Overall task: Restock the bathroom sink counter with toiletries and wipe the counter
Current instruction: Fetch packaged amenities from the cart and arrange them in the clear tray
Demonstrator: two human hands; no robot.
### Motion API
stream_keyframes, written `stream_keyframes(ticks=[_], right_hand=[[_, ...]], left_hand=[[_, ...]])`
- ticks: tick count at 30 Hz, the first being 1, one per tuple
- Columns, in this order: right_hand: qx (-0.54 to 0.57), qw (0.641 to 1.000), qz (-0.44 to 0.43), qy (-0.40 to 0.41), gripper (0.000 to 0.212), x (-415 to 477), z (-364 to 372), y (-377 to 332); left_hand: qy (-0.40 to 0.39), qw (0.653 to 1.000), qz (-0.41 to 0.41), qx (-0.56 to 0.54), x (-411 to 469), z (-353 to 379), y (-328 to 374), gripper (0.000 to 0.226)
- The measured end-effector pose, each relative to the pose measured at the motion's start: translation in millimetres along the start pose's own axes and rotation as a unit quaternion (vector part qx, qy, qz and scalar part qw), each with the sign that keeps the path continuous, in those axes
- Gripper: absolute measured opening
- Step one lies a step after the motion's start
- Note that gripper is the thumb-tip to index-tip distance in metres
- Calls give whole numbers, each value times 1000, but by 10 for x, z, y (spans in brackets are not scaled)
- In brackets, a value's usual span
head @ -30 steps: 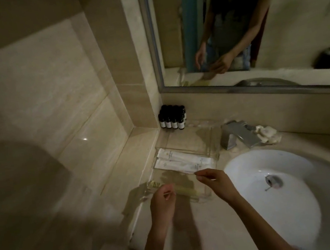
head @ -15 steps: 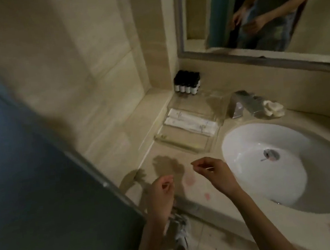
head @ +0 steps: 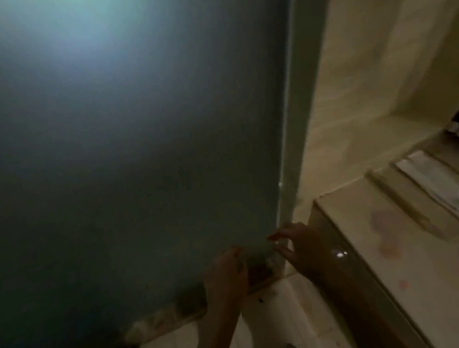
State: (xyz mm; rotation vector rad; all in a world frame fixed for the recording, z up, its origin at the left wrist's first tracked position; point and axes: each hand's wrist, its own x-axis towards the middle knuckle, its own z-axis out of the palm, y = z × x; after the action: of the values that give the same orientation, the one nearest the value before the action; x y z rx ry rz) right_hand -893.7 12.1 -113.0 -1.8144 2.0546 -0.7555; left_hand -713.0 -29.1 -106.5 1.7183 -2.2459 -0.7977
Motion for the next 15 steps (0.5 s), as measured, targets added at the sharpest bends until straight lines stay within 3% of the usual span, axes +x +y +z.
stream_keyframes(ticks=[7,9,15], right_hand=[[-24,985,-103,-136,26,141,579,-998],[-28,978,-141,-150,25,89,763,-1290],[-15,947,-252,-201,18,-297,1257,-2232]], left_hand=[[111,990,-91,-1,-649,-530,-853,32],[171,978,-122,-9,-886,-628,-1119,25],[227,945,-225,-62,-1736,-977,-1792,22]])
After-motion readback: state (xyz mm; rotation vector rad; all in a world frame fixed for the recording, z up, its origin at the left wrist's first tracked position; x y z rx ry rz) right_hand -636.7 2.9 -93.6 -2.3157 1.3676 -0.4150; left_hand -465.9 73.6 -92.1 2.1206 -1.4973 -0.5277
